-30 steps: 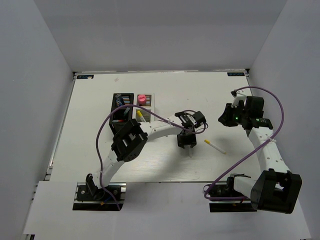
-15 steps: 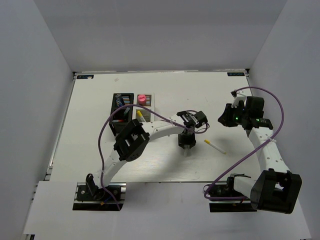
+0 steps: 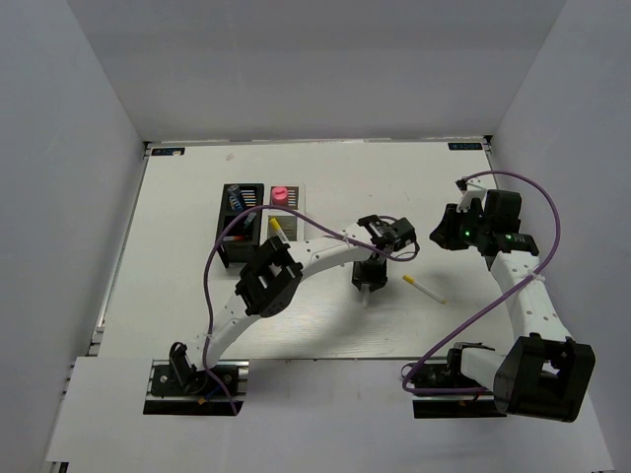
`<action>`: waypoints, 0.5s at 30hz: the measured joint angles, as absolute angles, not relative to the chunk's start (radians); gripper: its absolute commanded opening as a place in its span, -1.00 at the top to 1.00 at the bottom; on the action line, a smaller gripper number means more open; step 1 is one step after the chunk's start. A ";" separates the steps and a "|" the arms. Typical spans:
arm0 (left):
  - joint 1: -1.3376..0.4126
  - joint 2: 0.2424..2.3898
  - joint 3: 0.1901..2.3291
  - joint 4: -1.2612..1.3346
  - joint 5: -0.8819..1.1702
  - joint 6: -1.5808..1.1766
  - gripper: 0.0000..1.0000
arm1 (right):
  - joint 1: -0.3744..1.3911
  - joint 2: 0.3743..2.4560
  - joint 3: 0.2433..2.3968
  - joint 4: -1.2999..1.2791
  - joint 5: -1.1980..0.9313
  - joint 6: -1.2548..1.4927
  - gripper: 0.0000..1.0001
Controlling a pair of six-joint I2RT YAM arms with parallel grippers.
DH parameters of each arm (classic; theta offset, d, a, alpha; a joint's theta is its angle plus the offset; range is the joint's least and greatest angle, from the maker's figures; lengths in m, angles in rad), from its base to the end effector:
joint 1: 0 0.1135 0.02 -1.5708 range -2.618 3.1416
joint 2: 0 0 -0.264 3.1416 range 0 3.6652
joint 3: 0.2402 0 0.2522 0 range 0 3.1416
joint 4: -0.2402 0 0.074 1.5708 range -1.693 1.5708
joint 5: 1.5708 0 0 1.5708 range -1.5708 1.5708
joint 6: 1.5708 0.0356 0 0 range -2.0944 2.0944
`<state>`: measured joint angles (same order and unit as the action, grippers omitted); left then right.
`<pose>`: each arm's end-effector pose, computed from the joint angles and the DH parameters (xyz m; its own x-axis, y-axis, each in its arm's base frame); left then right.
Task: Sort the stationery into containers
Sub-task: Pick up the pen from the center of the board.
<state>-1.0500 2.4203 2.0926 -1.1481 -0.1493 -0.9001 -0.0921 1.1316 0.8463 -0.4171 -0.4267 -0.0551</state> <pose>0.2433 -0.4136 0.1571 -0.9743 0.1417 -0.1749 0.1407 0.9899 0.0177 0.2412 -0.0075 0.2723 -0.6296 0.0078 -0.7769 -0.2659 0.9374 0.2249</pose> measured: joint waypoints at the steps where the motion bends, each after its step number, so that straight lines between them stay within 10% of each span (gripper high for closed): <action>1: -1.050 2.421 2.096 -1.152 -0.157 -0.892 0.12 | -0.092 1.132 0.846 -0.417 -0.427 -0.055 0.61; 15: -1.052 2.444 2.129 -1.171 -0.194 -0.827 0.24 | -0.094 1.132 0.846 -0.417 -0.430 -0.054 0.61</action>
